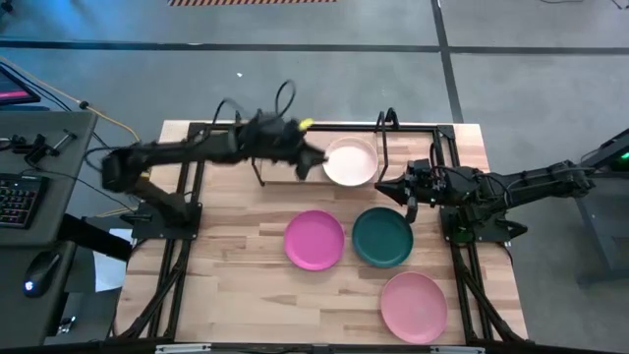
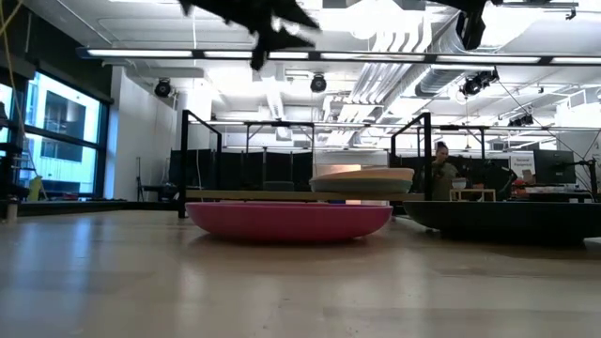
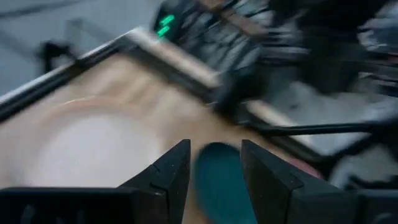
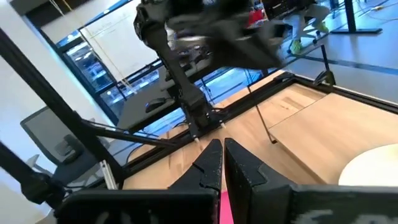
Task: Place and stack plates onto a shelf
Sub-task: Put the dark green plate on the shelf
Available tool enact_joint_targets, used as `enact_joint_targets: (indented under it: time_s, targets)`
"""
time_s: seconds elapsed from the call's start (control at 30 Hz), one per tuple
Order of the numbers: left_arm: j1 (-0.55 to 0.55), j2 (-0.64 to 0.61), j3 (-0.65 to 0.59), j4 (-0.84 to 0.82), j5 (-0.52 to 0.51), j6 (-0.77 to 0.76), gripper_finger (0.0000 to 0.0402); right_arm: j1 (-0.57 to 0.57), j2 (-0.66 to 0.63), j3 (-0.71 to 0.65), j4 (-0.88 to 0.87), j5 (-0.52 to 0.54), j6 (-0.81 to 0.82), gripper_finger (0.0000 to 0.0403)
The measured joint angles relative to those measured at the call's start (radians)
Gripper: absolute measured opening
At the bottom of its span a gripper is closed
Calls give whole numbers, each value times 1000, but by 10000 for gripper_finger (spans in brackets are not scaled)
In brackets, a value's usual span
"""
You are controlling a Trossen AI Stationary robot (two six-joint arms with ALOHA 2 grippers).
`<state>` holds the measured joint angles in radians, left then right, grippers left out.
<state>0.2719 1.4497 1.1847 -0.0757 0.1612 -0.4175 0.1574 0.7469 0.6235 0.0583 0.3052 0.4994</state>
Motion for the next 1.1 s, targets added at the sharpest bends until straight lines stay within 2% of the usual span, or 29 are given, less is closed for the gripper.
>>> enact_joint_targets:
  time_s: [0.1, 0.2, 0.3, 0.47, 0.67, 0.77, 0.87, 1.1]
  targets:
    - [-100, -122, -179, 217, -26, -60, 130, -1, 30, 6, -6, 15, 45, 0]
    - [-167, -229, -322, 444, -64, -141, 130, 6, 122, 45, -35, 58, 27, 0]
    - [-201, -323, -405, 532, -137, -163, 130, 7, 224, 95, -77, 99, -7, 0]
    - [-210, -453, -434, 426, -174, -137, 130, 6, 314, 116, -100, 5, -77, 0]
    - [-195, -557, -434, 329, -174, -14, 130, -14, 335, 116, -155, 36, 33, 0]
    - [-177, -600, -434, 281, -169, 24, 130, 0, 344, 116, -181, 8, 69, 0]
    - [-159, -640, -434, 230, -130, 53, 130, 25, 355, 116, -246, -79, 118, 0]
    - [-127, -712, -434, 132, -53, 54, 130, 98, 379, 116, -457, -361, 472, 0]
